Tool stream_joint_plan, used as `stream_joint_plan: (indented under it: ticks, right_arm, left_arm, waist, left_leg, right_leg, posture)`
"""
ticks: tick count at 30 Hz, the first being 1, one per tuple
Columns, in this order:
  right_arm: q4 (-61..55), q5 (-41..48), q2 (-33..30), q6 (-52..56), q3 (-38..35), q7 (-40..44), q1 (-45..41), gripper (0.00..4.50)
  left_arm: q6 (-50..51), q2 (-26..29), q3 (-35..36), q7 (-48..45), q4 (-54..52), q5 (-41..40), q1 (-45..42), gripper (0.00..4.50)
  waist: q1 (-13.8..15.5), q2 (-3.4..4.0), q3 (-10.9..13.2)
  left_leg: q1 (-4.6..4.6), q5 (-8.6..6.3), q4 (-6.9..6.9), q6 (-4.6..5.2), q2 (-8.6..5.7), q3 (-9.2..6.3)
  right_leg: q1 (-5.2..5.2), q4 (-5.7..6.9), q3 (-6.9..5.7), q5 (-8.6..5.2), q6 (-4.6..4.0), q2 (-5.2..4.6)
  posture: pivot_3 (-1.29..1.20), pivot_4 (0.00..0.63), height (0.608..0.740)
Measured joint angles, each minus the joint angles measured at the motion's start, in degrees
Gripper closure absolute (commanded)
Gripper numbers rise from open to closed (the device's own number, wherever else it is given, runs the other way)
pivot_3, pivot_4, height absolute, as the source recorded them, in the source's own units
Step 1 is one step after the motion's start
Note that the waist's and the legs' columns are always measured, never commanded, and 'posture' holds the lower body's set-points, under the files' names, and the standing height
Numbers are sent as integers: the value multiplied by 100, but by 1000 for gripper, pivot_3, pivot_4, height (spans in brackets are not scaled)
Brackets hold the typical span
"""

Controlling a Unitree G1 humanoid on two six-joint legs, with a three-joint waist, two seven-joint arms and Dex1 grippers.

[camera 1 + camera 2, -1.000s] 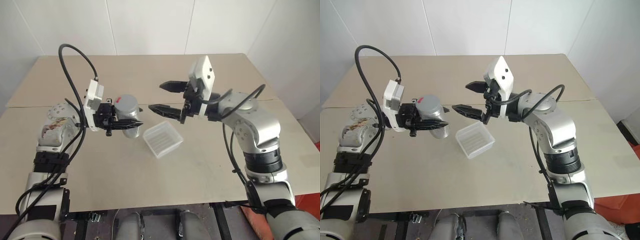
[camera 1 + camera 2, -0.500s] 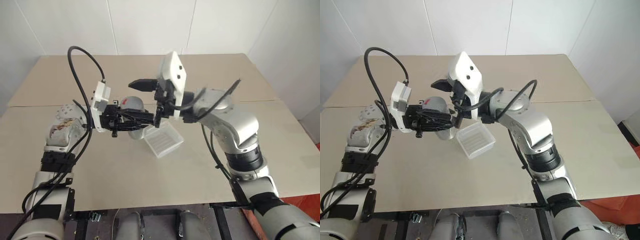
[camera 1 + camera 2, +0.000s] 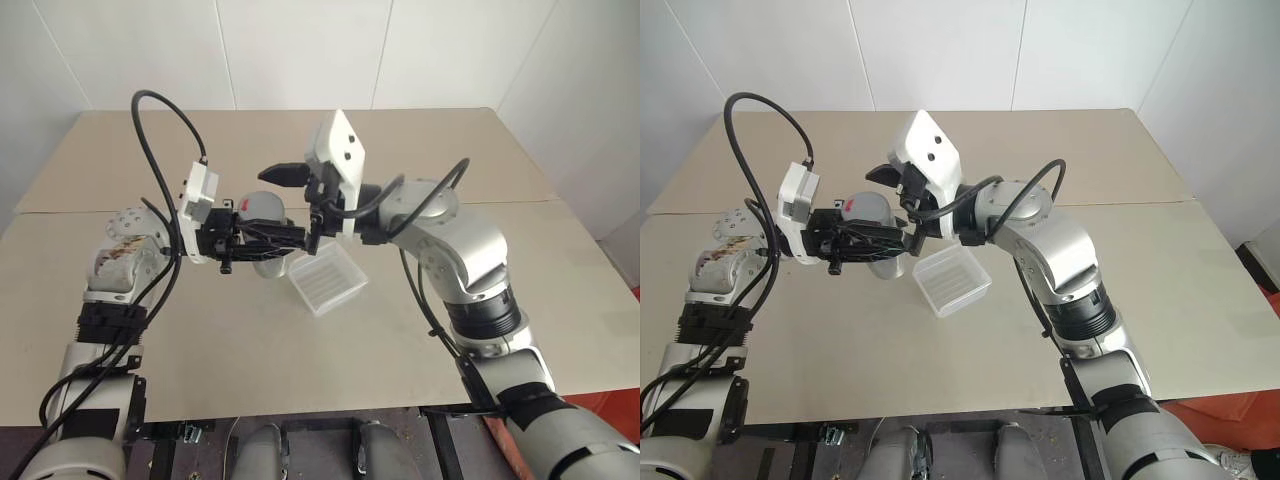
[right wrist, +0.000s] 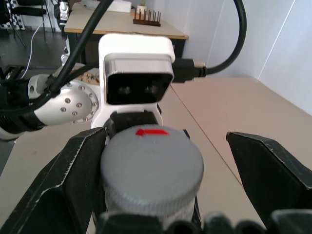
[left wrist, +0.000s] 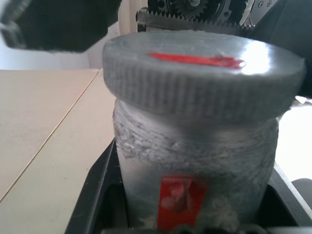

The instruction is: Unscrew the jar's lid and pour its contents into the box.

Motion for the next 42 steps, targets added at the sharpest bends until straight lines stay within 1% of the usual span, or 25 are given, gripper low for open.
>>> stream_joint_plan:
  ticks: [10,13,16,17,24,27,30,31,34,37,42]
  right_arm:
    - [0,5,-51,-3,-1,182,3,39]
    - [1,8,-49,-3,-1,234,3,599]
    - [2,56,-30,-3,0,338,3,1605]
    - [3,62,-25,-3,-1,337,3,1741]
    - [77,270,77,139,-153,308,2,1741]
    - [84,665,124,405,-620,147,-49,1741]
    - [34,768,-189,476,-1013,-26,-25,1741]
    - [-5,716,-322,471,-1070,-94,58,1741]
    - [-148,416,-755,343,-1189,-319,676,1741]
    - [-278,-155,-1285,42,-1199,-600,1692,1741]
    - [-263,-829,-1409,-137,-1216,-1237,3087,1741]
  left_arm:
    - [-61,0,0,-2,0,0,0,2580]
    - [-63,0,0,-2,0,0,0,2580]
    - [-65,0,2,11,-1,-2,0,2580]
    - [-78,4,3,9,-3,-2,0,2580]
    - [-116,10,26,10,-20,-10,0,2580]
    - [-139,12,15,11,-20,18,44,2580]
    - [-171,15,14,48,-15,91,147,2580]
    - [-172,17,16,73,-15,94,157,2580]
    - [-175,18,37,200,-29,97,184,2580]
    - [-190,26,122,412,-100,103,357,2580]
    - [-192,27,215,711,-199,107,531,2580]
  waist:
    - [0,0,0]
    - [1,0,0]
    - [0,0,0]
    - [1,0,0]
    - [1,0,0]
    - [12,0,0]
    - [30,0,0]
    - [34,0,0]
    - [44,-1,0]
    - [38,-1,0]
    - [3,-1,0]
  left_leg:
    - [0,0,0,0,0,0]
    - [0,0,0,0,0,0]
    - [0,0,0,0,0,0]
    - [0,0,0,0,0,0]
    - [0,0,0,0,0,0]
    - [0,0,0,0,0,0]
    - [0,0,0,1,-1,0]
    - [0,-1,0,1,-1,0]
    - [-1,-1,-1,2,-2,1]
    - [-1,-2,-3,3,-2,3]
    - [2,-1,-2,2,-2,5]
  right_leg:
    - [0,0,0,0,0,0]
    - [0,0,0,0,0,0]
    - [0,0,0,0,0,0]
    - [0,0,0,0,0,0]
    - [0,0,0,0,0,0]
    - [1,-1,-1,0,0,-1]
    - [3,-3,-3,0,0,-3]
    - [3,-3,-4,0,0,-3]
    - [4,-5,-2,0,0,-4]
    - [2,-8,1,0,1,-4]
    - [1,-7,6,0,1,-4]
  posture:
    - [0,150,740]
    - [0,150,740]
    - [0,150,740]
    - [0,150,740]
    - [0,150,740]
    - [0,150,740]
    - [0,150,740]
    - [0,150,740]
    - [0,150,740]
    - [0,150,740]
    - [0,150,740]
